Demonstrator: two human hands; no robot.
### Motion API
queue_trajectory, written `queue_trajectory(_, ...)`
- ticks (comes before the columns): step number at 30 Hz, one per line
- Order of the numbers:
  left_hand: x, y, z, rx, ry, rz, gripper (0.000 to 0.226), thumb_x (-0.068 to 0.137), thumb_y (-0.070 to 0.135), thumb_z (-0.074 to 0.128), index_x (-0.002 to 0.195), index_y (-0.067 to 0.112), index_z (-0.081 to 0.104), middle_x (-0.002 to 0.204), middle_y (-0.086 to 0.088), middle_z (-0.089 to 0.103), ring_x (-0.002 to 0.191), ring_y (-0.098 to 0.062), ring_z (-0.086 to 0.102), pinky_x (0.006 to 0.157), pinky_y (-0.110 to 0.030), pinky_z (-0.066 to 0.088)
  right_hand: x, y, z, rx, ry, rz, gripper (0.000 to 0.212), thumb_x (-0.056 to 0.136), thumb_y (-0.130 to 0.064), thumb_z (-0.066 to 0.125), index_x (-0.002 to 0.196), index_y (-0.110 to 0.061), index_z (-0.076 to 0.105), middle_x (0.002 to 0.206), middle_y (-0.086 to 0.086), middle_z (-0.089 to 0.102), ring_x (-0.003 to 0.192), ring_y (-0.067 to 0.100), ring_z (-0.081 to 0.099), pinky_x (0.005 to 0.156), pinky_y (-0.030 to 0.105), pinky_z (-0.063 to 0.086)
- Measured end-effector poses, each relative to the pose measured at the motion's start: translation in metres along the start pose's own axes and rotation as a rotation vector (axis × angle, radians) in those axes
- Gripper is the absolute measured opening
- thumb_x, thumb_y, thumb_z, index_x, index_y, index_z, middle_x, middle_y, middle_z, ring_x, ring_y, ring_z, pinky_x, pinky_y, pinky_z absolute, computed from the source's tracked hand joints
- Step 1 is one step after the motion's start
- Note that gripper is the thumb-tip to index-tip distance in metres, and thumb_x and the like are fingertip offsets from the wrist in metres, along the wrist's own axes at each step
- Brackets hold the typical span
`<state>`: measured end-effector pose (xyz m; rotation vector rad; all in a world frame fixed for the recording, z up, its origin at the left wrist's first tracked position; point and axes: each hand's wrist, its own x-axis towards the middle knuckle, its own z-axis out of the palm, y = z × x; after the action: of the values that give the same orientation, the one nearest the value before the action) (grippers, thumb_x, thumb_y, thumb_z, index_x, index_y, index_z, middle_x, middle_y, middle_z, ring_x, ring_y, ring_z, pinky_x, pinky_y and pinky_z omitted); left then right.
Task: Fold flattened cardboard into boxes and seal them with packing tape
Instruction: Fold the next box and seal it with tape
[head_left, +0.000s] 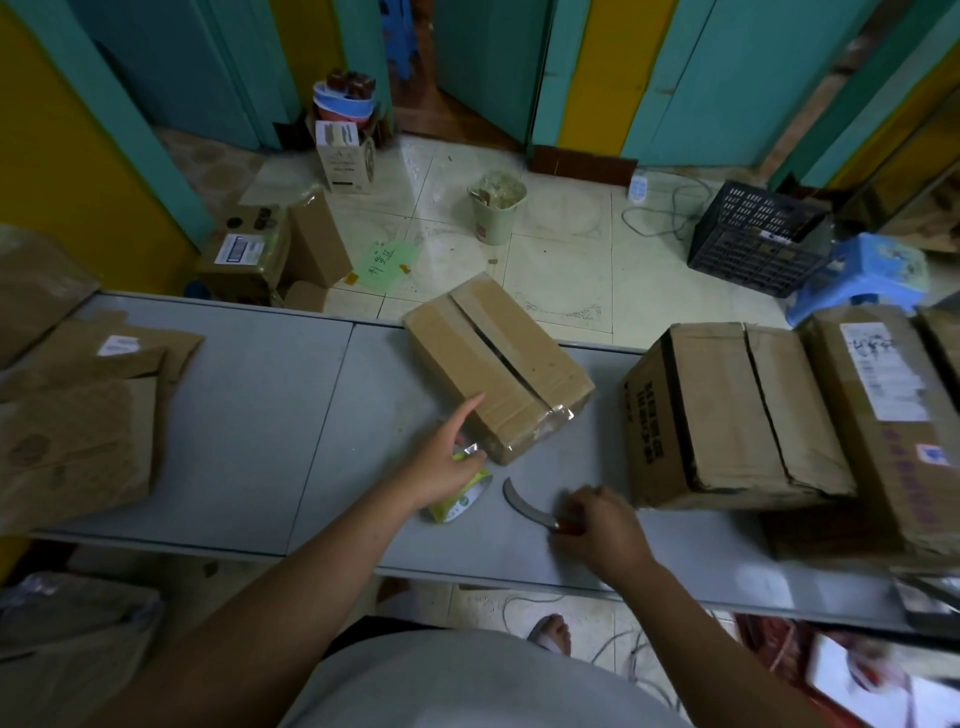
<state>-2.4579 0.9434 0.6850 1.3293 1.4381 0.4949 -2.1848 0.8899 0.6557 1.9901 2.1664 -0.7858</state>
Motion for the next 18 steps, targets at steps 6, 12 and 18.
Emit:
queue_trajectory(6,0.0,0.001,0.0,-0.169,-0.111,-0.044,0.093,0.097,0.023,0.076,0.159,0.063,0.02,0.103,0.003,0.081,0.102,-0.011,0.075,0.088,-0.026,0.054,-0.021,0.001,-0.009,0.265,0.009,-0.049,0.006,0.101,-0.036,0.066,0.101,-0.032,0.07,0.095,-0.008,0.064,0.084,0.005,0.062,0.077,0.026,0.05)
queue_trajectory(12,0.003,-0.003,-0.001,-0.133,-0.135,-0.013,0.092,0.099,0.023,0.073,0.161,0.059,0.016,0.103,0.011,0.082,0.102,0.004,0.072,0.09,-0.025,0.05,-0.068,-0.019,-0.049,0.583,0.13,-0.124,0.015,0.105,-0.05,0.051,0.109,-0.044,0.064,0.096,-0.013,0.069,0.079,0.011,0.068,0.063,0.019,0.053)
queue_trajectory(18,0.006,-0.002,-0.001,-0.185,-0.152,-0.036,0.102,0.09,0.021,0.082,0.161,0.059,0.019,0.1,0.004,0.083,0.101,-0.009,0.077,0.095,-0.03,0.053,-0.045,-0.068,-0.069,0.473,0.16,-0.109,0.018,0.105,-0.049,0.052,0.106,-0.035,0.063,0.074,-0.007,0.07,0.068,0.007,0.067,0.062,0.03,0.056)
